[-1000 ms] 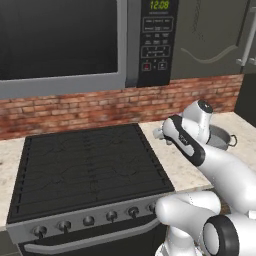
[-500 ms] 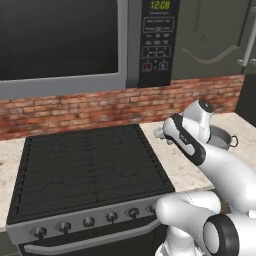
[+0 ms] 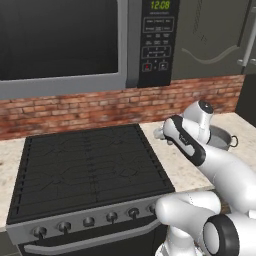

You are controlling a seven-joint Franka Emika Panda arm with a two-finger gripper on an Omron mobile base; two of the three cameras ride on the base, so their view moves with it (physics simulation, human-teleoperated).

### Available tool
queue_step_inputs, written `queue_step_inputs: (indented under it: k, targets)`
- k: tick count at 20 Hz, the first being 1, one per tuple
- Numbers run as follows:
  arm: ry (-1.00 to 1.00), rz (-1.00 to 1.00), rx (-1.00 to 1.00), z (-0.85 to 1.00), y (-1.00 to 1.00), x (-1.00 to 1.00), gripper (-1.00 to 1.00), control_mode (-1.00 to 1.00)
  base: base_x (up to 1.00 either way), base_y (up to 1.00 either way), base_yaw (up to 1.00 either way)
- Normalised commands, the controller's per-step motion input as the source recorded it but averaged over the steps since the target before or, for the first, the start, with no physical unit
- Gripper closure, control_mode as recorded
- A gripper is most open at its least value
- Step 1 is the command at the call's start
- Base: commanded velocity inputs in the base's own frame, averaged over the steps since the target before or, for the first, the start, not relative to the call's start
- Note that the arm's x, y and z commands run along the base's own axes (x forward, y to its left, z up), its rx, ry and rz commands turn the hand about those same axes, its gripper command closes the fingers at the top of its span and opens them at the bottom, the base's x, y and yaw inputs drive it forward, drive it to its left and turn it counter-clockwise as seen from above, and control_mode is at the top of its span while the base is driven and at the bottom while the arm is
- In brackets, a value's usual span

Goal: Turn on the sink faucet. Then move the mushroom from the counter to the sink. Turn off the sink. Move the vegetable from the sink to the pot next to the stove. Finally move the pot to the rear right burner.

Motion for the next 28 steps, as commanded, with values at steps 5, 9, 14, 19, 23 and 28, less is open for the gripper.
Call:
queue_step_inputs:
  k: [5,9,14,19,23,28]
  targets:
    - [0.05,-0.1,0.0,-0.16,-0.38,0.0,1.0,-1.0,0.0,0.0,0.0]
    - [0.08,-0.17,0.01,-0.02,-0.68,0.0,1.0,-1.0,0.0,0.0,0.0]
    - [0.11,-0.21,0.02,0.0,-0.74,0.05,1.0,-1.0,0.0,0.0,0.0]
    - [0.1,-0.21,0.02,0.0,-0.78,0.03,1.0,-1.0,0.0,0.0,0.0]
    - [0.04,-0.18,0.03,0.0,-0.84,0.0,1.0,-1.0,0.0,0.0,0.0]
    - [0.01,-0.16,0.02,0.0,-0.74,0.04,1.0,-1.0,0.0,0.0,0.0]
